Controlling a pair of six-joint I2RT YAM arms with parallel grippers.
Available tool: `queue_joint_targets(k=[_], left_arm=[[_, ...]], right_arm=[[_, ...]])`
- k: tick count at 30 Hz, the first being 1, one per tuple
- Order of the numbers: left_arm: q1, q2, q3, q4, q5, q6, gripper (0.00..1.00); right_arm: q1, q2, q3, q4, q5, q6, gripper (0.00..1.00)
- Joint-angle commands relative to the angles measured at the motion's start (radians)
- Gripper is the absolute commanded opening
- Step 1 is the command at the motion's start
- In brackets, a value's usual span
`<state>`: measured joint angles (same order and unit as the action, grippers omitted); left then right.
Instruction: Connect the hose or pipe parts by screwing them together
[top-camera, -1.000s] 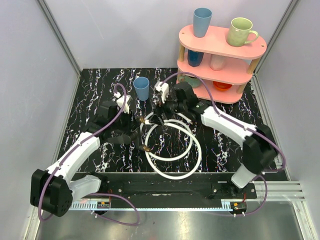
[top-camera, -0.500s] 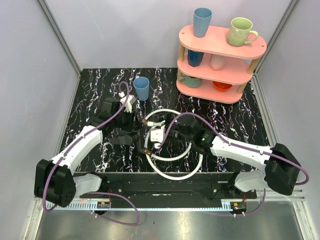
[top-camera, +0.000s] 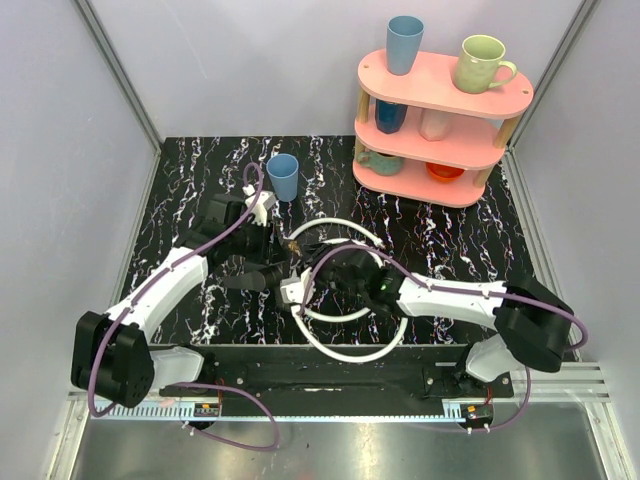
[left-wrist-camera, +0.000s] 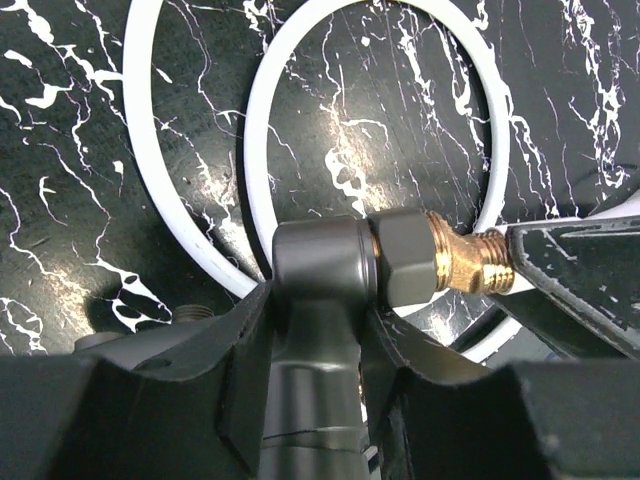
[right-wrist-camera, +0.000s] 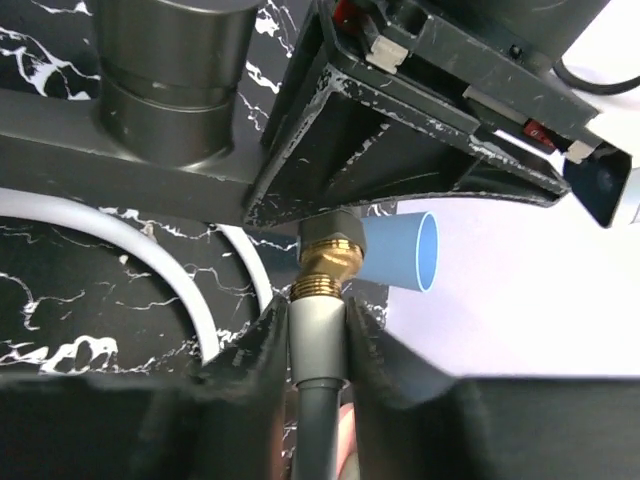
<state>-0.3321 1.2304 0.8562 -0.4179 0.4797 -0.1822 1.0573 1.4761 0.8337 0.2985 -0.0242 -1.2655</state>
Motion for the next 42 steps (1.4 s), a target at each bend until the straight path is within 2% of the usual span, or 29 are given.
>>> queue_joint_targets(k=[1,2,3,4,7,12,22,24,25,26,30,31,33,35,36,37,40,42], left_arm=[[0.005,-0.025,0.083,0.097,0.109,-0.013,0.00],[0.005,-0.026,0.083,0.097,0.108,-0.013,0.00],[0.005,-0.028,0.084,0.097,0.108,-0.013,0.00],[0.005,-0.029,0.083,0.100,0.108,-0.013,0.00],[0.005,-0.045,0.070,0.126,0.112,-0.019,0.00],[0.004,-0.083,0.049,0.156,0.080,-0.028,0.00],[-0.057,-0.161,0.029,0.180,-0.050,0.026,0.00],[-0.061,-0.166,0.024,0.180,-0.090,0.032,0.00],[-0.062,-0.170,0.023,0.180,-0.098,0.033,0.00],[-0.061,-0.172,0.021,0.180,-0.119,0.033,0.00],[-0.061,-0.187,0.015,0.191,-0.147,0.035,0.00],[-0.061,-0.190,0.014,0.194,-0.153,0.035,0.00],[-0.061,-0.197,0.009,0.199,-0.165,0.038,0.00],[-0.061,-0.201,0.007,0.197,-0.167,0.038,0.00],[-0.059,-0.198,0.009,0.192,-0.164,0.038,0.00],[-0.059,-0.194,0.010,0.189,-0.159,0.038,0.00],[-0.061,-0.166,0.026,0.157,-0.150,0.041,0.00],[-0.058,-0.137,0.044,0.127,-0.150,0.043,0.00]], right_arm=[[0.009,0.035,0.031,0.067,0.079,-0.003,0.21],[0.009,0.036,0.045,0.050,0.086,0.012,0.07],[0.007,0.047,0.056,0.035,0.092,0.055,0.01],[0.007,0.052,0.070,0.021,0.098,0.084,0.00],[0.000,0.090,0.139,-0.045,0.109,0.236,0.00],[-0.049,0.160,0.240,-0.110,-0.005,0.538,0.00],[-0.233,0.332,0.530,-0.390,-0.546,1.075,0.00],[-0.278,0.403,0.570,-0.401,-0.646,1.286,0.00],[-0.321,0.430,0.608,-0.397,-0.781,1.358,0.00],[-0.333,0.485,0.629,-0.395,-0.842,1.484,0.00],[-0.359,0.538,0.647,-0.308,-0.965,1.692,0.00],[-0.367,0.536,0.606,-0.166,-0.989,1.736,0.00],[-0.379,0.521,0.558,-0.038,-0.997,1.888,0.00],[-0.399,0.491,0.519,0.001,-0.956,1.907,0.09],[-0.404,0.474,0.509,-0.002,-0.933,1.889,0.23],[-0.405,0.454,0.489,-0.028,-0.887,1.858,0.29],[-0.405,0.362,0.453,-0.116,-0.768,1.673,0.56],[-0.405,0.273,0.421,-0.131,-0.714,1.524,0.62]])
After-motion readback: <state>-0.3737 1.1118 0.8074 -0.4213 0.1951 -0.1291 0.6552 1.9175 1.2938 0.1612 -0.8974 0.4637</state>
